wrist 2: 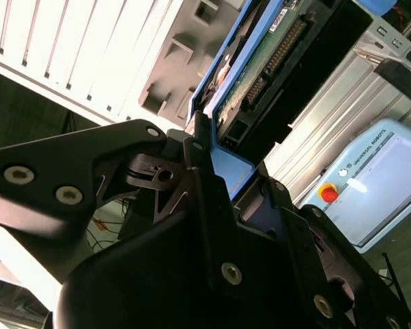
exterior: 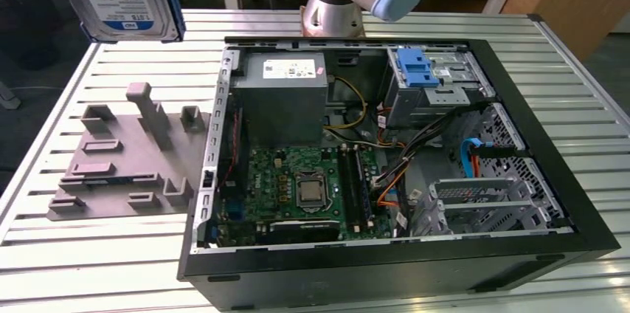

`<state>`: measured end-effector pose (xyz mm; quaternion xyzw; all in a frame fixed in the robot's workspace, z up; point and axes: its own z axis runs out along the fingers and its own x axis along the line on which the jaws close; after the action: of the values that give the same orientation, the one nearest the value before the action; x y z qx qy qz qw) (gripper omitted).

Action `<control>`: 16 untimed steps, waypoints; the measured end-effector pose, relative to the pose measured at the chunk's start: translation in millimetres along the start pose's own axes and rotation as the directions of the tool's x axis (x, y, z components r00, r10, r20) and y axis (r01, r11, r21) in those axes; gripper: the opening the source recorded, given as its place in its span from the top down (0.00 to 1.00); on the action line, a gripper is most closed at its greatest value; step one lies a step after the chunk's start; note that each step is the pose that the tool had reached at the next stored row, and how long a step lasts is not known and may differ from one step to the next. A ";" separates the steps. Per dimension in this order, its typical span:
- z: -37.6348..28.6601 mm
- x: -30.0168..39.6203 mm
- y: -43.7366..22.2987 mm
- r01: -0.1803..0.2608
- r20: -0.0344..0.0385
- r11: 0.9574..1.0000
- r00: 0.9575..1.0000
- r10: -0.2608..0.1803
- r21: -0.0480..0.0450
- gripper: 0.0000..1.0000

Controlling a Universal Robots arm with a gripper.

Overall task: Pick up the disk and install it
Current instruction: 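Pick up the disk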

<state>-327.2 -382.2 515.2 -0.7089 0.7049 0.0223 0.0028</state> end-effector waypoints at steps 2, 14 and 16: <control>-0.2 0.1 -5.8 0.000 0.000 1.000 1.000 0.000 0.000 0.64; -0.8 0.2 -31.2 0.000 0.000 1.000 1.000 0.000 -0.001 0.64; -0.8 0.2 -32.1 0.000 0.000 1.000 1.000 0.000 -0.001 0.64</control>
<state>-295.1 -382.3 515.1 -0.7089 0.7050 0.0227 0.0023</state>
